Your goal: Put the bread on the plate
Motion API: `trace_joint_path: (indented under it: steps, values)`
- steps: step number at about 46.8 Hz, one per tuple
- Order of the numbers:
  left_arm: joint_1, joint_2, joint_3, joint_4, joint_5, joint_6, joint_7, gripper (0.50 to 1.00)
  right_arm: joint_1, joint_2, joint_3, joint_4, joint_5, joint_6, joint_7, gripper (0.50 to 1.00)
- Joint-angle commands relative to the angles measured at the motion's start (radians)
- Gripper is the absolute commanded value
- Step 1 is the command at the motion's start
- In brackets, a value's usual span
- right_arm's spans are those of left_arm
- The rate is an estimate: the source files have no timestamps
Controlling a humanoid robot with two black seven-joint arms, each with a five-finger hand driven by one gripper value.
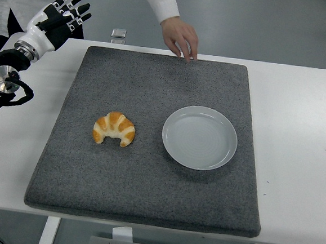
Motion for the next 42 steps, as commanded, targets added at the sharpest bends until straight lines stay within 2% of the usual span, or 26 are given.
trace_joint_path:
  steps: [1, 42]
  values:
    - [0.002, 0.0, 0.002, 0.0, 0.0, 0.0, 0.0, 0.992, -0.001, 0.0, 0.0, 0.0, 0.0, 0.0, 0.0, 0.93]
    - [0.006, 0.0, 0.001, 0.0, 0.0, 0.0, 0.0, 0.992, -0.001, 0.0, -0.001, 0.0, 0.0, 0.0, 0.0, 0.93]
